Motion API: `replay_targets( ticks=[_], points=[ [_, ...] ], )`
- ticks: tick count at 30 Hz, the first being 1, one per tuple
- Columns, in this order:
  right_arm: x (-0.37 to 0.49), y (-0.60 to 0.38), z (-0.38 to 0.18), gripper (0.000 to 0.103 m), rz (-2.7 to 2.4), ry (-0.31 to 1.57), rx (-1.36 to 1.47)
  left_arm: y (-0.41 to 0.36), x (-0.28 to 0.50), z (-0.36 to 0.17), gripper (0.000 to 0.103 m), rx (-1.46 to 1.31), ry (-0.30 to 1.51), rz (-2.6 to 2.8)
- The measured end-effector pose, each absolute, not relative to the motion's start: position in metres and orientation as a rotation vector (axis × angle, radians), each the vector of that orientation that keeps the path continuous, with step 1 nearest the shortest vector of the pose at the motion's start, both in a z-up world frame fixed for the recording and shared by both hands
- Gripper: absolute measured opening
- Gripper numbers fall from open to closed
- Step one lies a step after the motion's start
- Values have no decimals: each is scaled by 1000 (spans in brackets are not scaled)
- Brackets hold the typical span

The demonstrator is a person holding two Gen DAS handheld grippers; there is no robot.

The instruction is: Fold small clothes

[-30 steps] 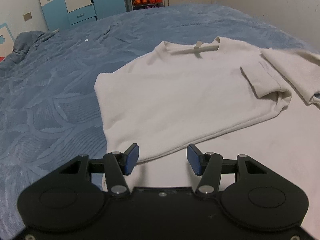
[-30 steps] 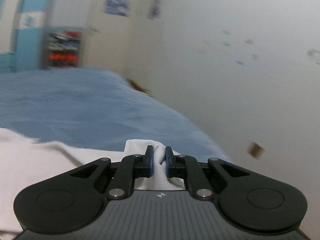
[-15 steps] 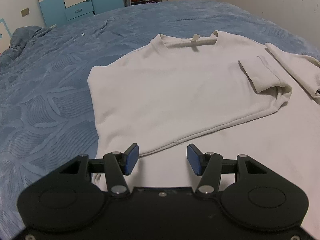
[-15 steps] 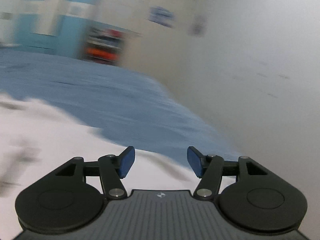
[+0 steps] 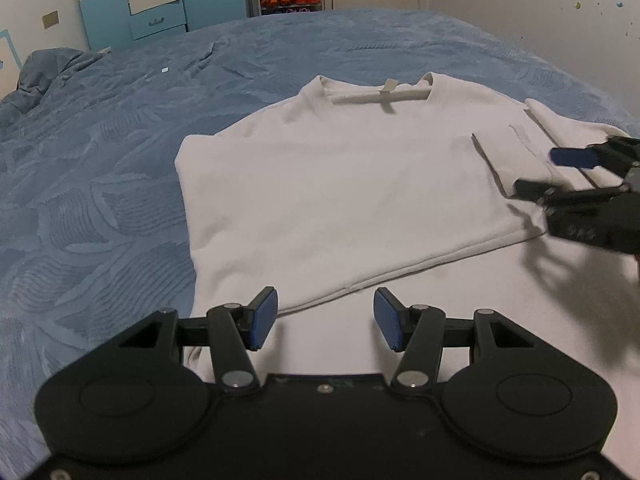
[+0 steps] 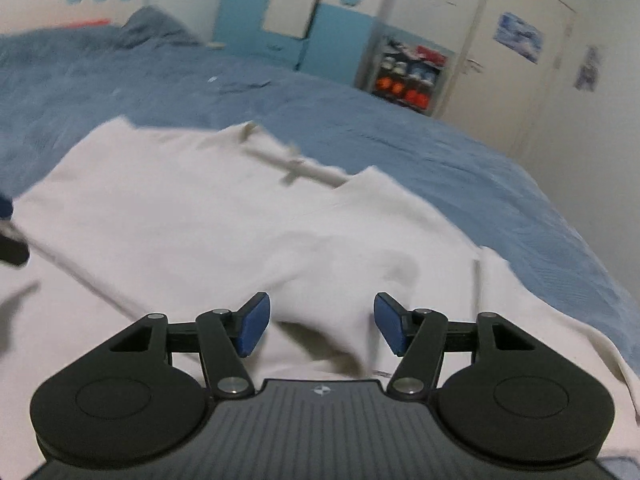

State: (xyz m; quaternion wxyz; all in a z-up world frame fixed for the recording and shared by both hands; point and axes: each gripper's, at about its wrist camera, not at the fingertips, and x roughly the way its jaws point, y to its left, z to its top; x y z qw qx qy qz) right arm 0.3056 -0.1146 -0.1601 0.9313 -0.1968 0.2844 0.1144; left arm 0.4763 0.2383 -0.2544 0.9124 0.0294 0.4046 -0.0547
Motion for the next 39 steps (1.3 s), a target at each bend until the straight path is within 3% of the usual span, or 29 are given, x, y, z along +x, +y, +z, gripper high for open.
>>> replay_targets(
  ticks=[2, 3, 6, 13, 17, 19, 22, 29, 32, 34, 39],
  points=[
    [299, -106, -169, 50, 224, 577, -454, 240, 476, -258, 55, 62, 839, -108],
    [297, -106, -172, 27, 212, 578, -455, 242, 477, -259, 55, 59, 842, -107],
    [299, -119, -171, 12, 179, 579, -379, 247, 476, -262, 55, 38, 847, -100],
    [284, -180, -122, 10, -2, 454, -129, 257, 475, -255, 55, 37, 834, -80],
    [291, -223, -118, 10, -68, 532, 93, 267, 477, -246, 55, 26, 815, -57],
    [299, -235, -133, 22, -140, 604, 147, 273, 476, -247, 55, 31, 811, -45],
    [307, -253, -162, 26, -235, 692, 224, 280, 477, -253, 55, 33, 826, -27],
    [283, -262, -154, 38, -191, 582, 191, 289, 473, -268, 55, 62, 871, 3],
    [266, -301, -128, 55, -224, 514, 214, 289, 471, -263, 55, 70, 863, 5],
    [260, -338, -114, 82, -288, 491, 242, 288, 470, -257, 55, 65, 852, 10],
    [237, -459, -115, 86, -507, 516, 370, 281, 472, -250, 55, 69, 840, 18]
  ],
)
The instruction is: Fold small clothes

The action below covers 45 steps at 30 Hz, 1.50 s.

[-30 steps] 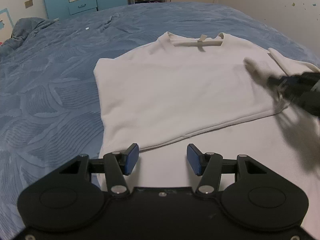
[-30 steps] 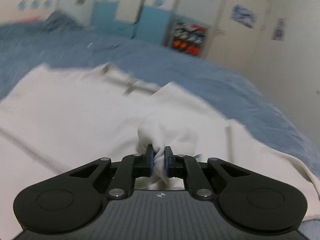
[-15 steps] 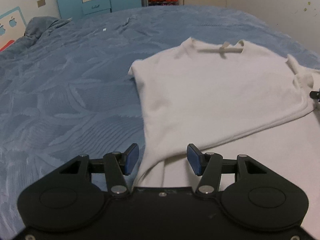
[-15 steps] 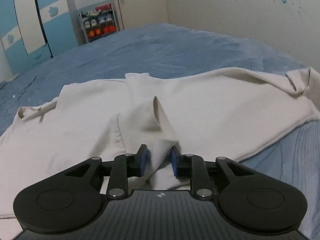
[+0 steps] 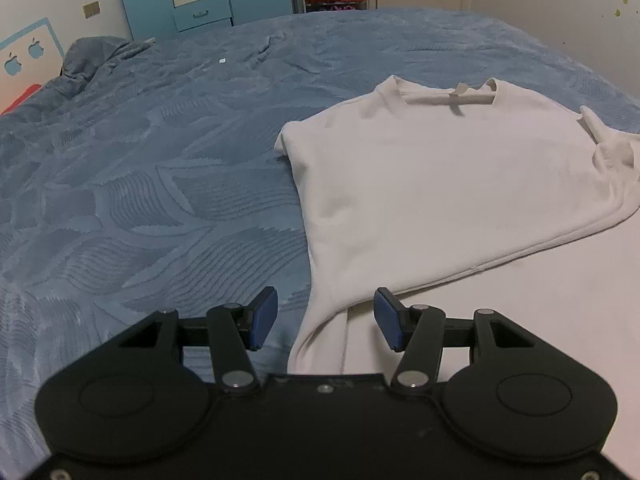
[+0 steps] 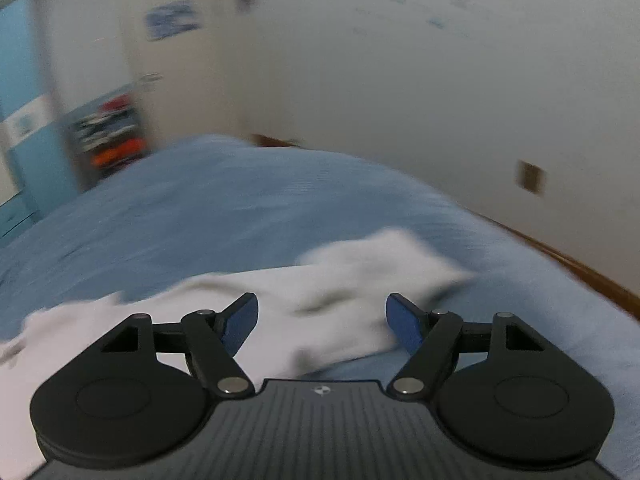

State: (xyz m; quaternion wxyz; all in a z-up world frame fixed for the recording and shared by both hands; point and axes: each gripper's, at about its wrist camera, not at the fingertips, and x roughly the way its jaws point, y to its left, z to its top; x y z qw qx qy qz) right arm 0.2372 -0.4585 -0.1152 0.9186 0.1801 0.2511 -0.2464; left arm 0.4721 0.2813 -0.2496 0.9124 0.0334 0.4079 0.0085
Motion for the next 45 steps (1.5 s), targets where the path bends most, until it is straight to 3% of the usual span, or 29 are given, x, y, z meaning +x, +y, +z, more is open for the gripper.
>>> replay_targets(
  ticks=[7, 10, 15, 20, 21, 23, 25, 26, 30, 35, 40, 45],
  points=[
    [245, -507, -139, 88, -434, 618, 125, 265, 470, -255, 55, 107, 860, 23],
    [254, -517, -143, 88, -451, 630, 234, 261, 474, -260, 55, 93, 879, 27],
    [220, -546, -151, 88, -484, 532, 699, 258, 475, -259, 55, 94, 880, 33],
    [231, -562, -158, 89, -451, 503, 836, 255, 475, -257, 55, 114, 872, 31],
    [235, -564, -160, 87, -422, 479, 861, 255, 475, -257, 55, 116, 873, 29],
    [243, -568, -165, 64, -390, 460, 892, 253, 476, -258, 55, 130, 877, 29],
    [254, -576, -175, 20, -364, 448, 949, 250, 474, -258, 55, 139, 872, 32],
    [253, -579, -179, 14, -366, 447, 977, 250, 472, -257, 55, 141, 867, 31],
    [246, -571, -169, 10, -425, 386, 903, 252, 469, -256, 55, 148, 866, 28],
    [235, -559, -109, 6, -622, 221, 616, 257, 464, -254, 55, 165, 842, 31],
    [263, -565, -82, 6, -589, 328, 493, 264, 462, -263, 55, 145, 850, 34],
    [269, -505, -68, 6, -471, 332, 353, 272, 459, -269, 55, 100, 855, 38]
  ],
)
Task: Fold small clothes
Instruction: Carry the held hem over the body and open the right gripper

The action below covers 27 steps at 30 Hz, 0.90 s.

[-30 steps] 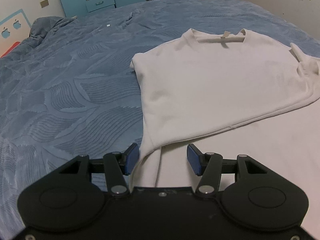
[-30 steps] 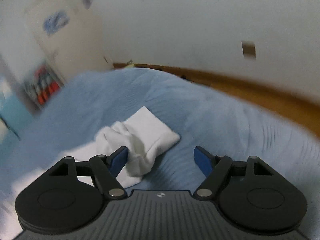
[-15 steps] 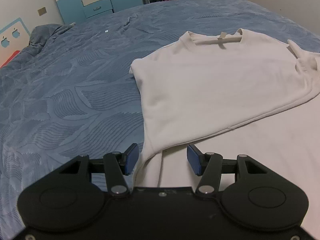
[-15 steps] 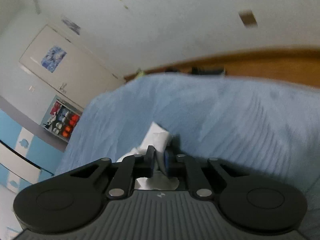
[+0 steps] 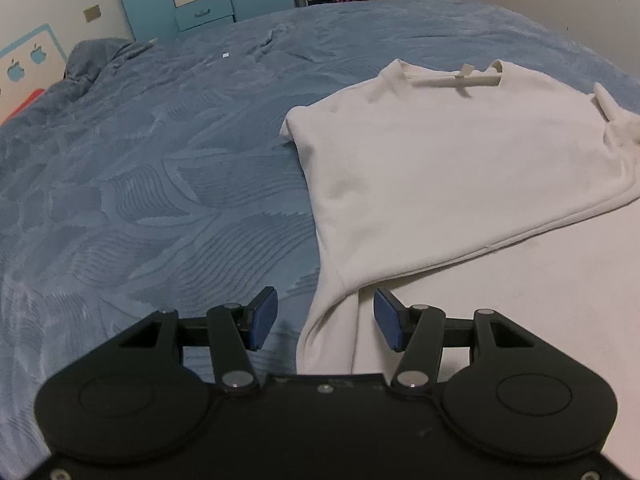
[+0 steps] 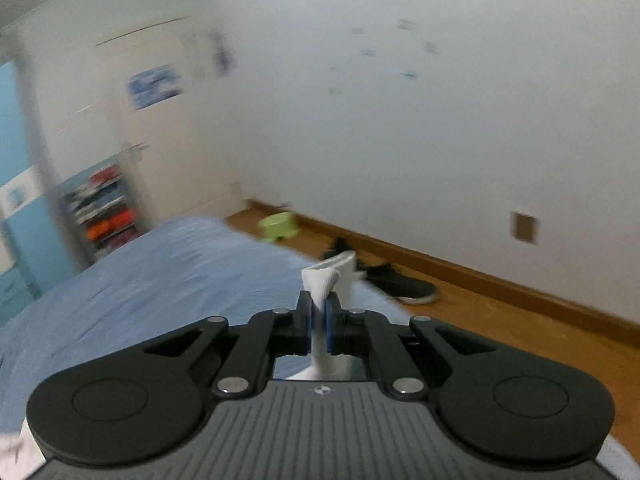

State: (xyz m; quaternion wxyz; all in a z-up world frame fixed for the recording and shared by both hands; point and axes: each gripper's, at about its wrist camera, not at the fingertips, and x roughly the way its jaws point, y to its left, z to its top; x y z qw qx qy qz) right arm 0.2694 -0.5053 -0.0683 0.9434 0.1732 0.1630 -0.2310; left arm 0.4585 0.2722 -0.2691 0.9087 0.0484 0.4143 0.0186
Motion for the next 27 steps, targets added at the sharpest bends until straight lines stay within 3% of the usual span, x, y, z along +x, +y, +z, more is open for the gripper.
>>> replay_targets(
  ticks=[5, 9, 20, 27],
  points=[
    [286, -392, -67, 6, -285, 332, 152, 278, 457, -266, 55, 111, 827, 23],
    [304, -307, -68, 6, -137, 349, 156, 291, 460, -263, 55, 79, 812, 20],
    [329, -173, 19, 6, 72, 260, 122, 328, 446, -245, 55, 8, 780, 31],
    [339, -60, 1, 6, 265, 354, 174, 346, 436, -244, 55, -20, 777, 17]
  ],
)
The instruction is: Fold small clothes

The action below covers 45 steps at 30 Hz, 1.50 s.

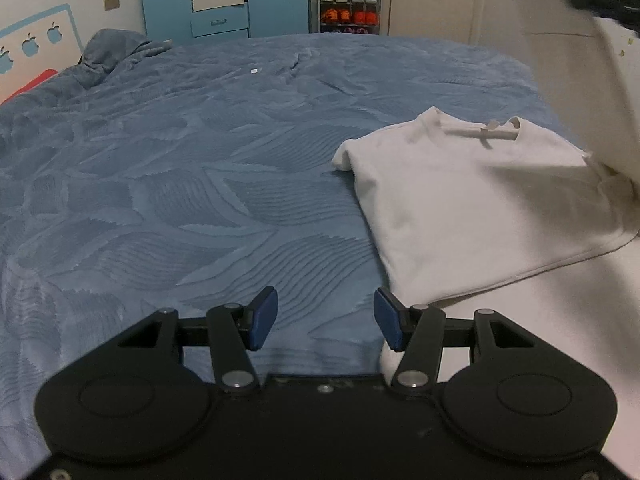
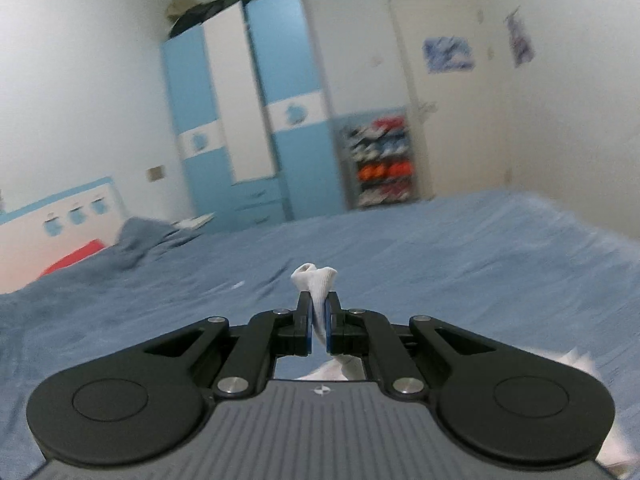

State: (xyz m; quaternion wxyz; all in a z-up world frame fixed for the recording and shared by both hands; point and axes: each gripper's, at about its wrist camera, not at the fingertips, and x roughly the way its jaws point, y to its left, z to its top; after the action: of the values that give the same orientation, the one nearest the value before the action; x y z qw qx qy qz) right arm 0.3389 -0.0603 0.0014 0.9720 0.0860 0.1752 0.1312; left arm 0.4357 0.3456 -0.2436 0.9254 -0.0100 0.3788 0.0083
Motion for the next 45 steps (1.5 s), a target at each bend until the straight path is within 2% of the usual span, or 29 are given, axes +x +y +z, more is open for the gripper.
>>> replay_targets(
  ticks=[6, 8, 9, 10, 11, 16, 20, 25, 27, 29, 33, 34, 35, 36, 39, 42, 45],
  points=[
    [335, 0, -47, 8, 351, 477, 112, 364, 426, -246, 55, -31, 785, 43],
    [342, 11, -73, 16, 364, 587, 55, 369, 425, -249, 55, -40, 795, 51],
    [342, 14, -83, 32, 358, 615, 42, 370, 424, -250, 55, -41, 801, 53],
    [341, 16, -92, 43, 348, 644, 17, 370, 423, -251, 55, -38, 803, 53],
    [341, 15, -98, 44, 352, 663, -11, 370, 422, -252, 55, -34, 805, 54],
    [314, -22, -91, 43, 349, 579, -104, 364, 420, -253, 55, -31, 799, 46],
    [305, -102, -84, 37, 235, 592, -63, 347, 426, -246, 55, -58, 769, 23],
    [297, -182, -107, 37, 67, 630, -106, 305, 443, -236, 55, -61, 724, -59],
    [298, -200, -119, 36, 17, 651, -98, 282, 450, -232, 55, -35, 703, -99],
    [303, -217, -135, 32, -46, 685, -95, 258, 457, -228, 55, -8, 679, -148],
    [305, -241, -152, 32, -86, 671, -79, 227, 469, -222, 55, 40, 615, -198],
    [304, -242, -153, 28, -128, 651, -92, 221, 472, -220, 55, 61, 598, -209],
    [305, -245, -154, 19, -211, 641, -119, 214, 477, -218, 55, 89, 580, -219],
    [309, -251, -157, 3, -266, 660, -121, 208, 481, -217, 55, 118, 565, -214],
    [312, -287, -168, 2, -209, 725, 79, 198, 510, -231, 55, 213, 620, -88],
    [299, -291, -157, 5, -165, 684, 107, 210, 543, -270, 55, 270, 810, 81],
    [288, -275, -142, 10, -89, 648, 68, 248, 536, -286, 58, 88, 821, 104]
  ],
)
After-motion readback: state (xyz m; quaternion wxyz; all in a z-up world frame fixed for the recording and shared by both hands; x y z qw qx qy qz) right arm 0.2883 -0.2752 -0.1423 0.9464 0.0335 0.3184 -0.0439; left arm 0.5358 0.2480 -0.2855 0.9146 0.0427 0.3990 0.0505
